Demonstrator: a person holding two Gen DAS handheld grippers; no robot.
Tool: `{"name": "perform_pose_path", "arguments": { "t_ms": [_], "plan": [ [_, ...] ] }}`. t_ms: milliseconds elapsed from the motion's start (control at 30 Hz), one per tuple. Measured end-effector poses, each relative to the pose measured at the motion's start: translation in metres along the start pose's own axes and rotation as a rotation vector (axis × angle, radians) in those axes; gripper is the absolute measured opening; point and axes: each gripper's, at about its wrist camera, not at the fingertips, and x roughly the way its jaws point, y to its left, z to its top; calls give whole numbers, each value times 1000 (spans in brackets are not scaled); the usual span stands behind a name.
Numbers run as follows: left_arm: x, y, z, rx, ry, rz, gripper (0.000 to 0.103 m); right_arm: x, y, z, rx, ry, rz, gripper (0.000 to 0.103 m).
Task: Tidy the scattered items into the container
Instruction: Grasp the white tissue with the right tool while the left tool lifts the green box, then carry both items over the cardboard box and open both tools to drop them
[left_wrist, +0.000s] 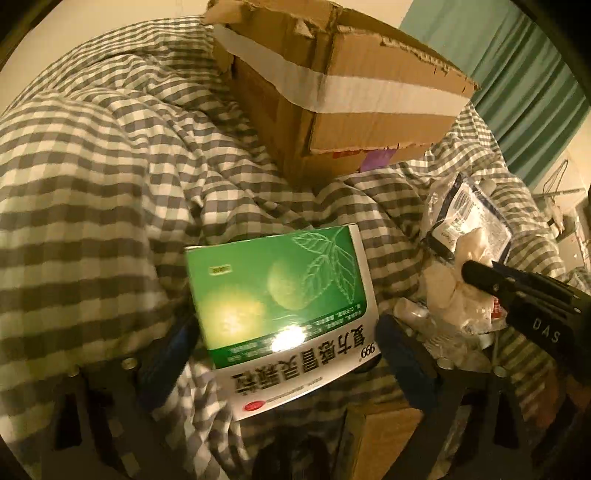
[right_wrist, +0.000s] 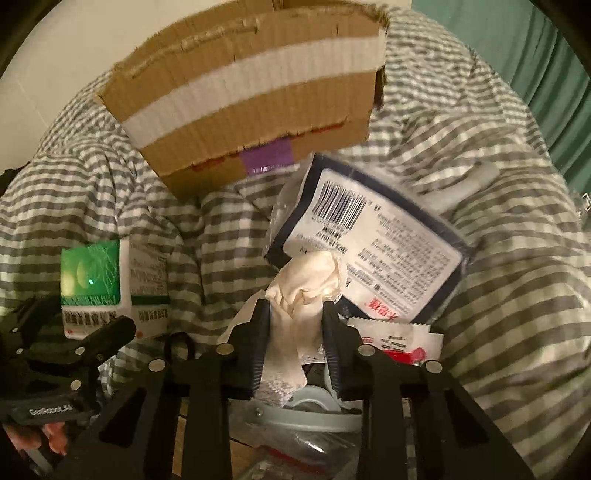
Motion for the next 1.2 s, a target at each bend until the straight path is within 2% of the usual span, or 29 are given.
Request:
{"name": "perform_pose_path", "arguments": {
  "t_ms": [100,233,433,533,567,633,700,800,867,967,1100,1200],
  "plan": [
    [-7,-6,1,9,2,4,97,-10,-1,0,-1,-25,8,27],
    [1,-18,5,2,46,99,101,-16,3,1,-21,-42,-1,27],
    [7,-28,13,-45,56,189,103,-17,7,2,-35,-44,-22,27],
    [26,-28,17,-50,90,299,103,-17,8,3,-37,-44,-17,27],
    [37,-24,18,-48,112,312,103,-17,8,3,-38,-44,-16,27],
    [53,-11,14,-69,157,277,103,-16,8,2,-40,-41,-22,27],
    [56,5,9,-114,159,205,100,-16,7,2,-40,-40,-27,27],
    [32,8,9,-112,76,107,98,-19,6,2,-39,-51,-25,27],
    [13,3,12,-89,16,67,98,-28,7,3,-42,-78,-20,24],
    [-24,-7,20,-28,-112,6,98,-46,8,6,-47,-133,2,23],
    [-61,-18,37,28,-239,-31,98,-78,8,16,-58,-217,42,21],
    [-85,-22,64,60,-329,-52,98,-104,5,33,-49,-279,100,21]
  ]
}}
